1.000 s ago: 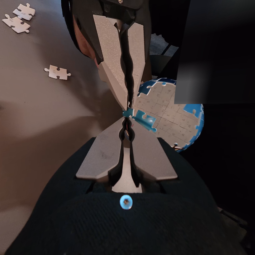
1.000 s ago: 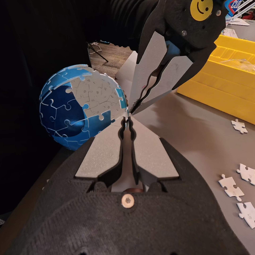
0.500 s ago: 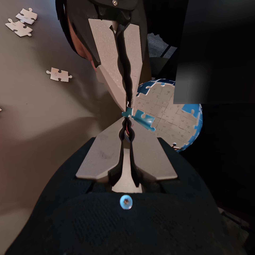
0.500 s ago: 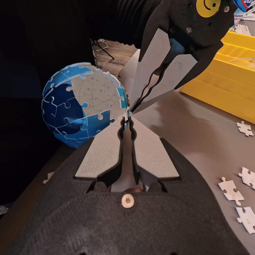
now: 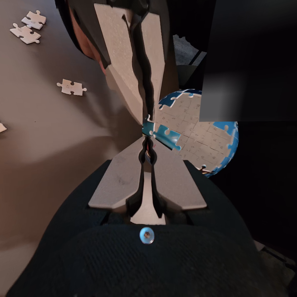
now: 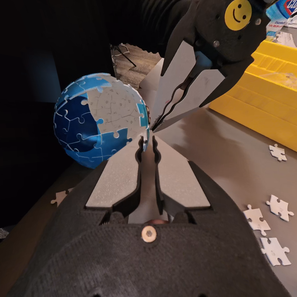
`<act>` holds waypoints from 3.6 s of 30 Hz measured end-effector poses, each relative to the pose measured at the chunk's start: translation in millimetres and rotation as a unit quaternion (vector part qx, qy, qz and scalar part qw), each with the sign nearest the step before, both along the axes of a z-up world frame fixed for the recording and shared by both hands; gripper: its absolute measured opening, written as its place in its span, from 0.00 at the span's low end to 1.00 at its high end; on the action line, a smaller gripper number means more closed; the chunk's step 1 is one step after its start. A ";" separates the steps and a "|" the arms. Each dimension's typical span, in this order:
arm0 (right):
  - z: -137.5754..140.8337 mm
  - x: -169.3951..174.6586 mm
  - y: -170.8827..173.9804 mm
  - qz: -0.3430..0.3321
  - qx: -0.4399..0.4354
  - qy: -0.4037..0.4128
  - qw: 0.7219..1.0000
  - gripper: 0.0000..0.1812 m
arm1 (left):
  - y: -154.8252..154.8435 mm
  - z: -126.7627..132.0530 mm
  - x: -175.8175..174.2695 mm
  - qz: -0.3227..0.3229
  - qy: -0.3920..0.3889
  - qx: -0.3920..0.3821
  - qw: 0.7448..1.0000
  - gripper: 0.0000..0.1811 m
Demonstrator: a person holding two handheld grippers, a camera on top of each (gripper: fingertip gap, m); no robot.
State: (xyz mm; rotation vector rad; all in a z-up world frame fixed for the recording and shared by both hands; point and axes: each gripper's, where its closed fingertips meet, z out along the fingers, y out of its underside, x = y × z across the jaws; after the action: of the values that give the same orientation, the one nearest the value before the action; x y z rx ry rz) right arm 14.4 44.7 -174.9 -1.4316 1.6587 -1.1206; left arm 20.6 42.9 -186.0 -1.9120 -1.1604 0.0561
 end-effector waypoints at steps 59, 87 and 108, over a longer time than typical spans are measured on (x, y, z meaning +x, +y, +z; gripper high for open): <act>-1.1 14.9 2.2 0.072 0.061 -0.027 0.995 0.06 | -0.5 -0.5 -2.4 -0.002 0.006 0.007 1.000 0.00; -0.2 14.5 0.2 0.055 0.023 -0.021 0.998 0.05 | -8.4 18.1 8.5 0.032 0.030 -0.023 0.999 0.00; -0.5 14.9 0.7 0.053 0.022 -0.015 0.998 0.05 | -3.8 9.9 12.8 0.025 0.004 0.006 1.000 0.00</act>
State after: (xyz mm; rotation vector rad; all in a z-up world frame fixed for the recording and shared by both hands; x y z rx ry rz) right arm 29.4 45.5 -175.4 -1.4516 1.5581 -1.0351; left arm 33.4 39.1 -176.1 -1.8711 -1.2006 0.0844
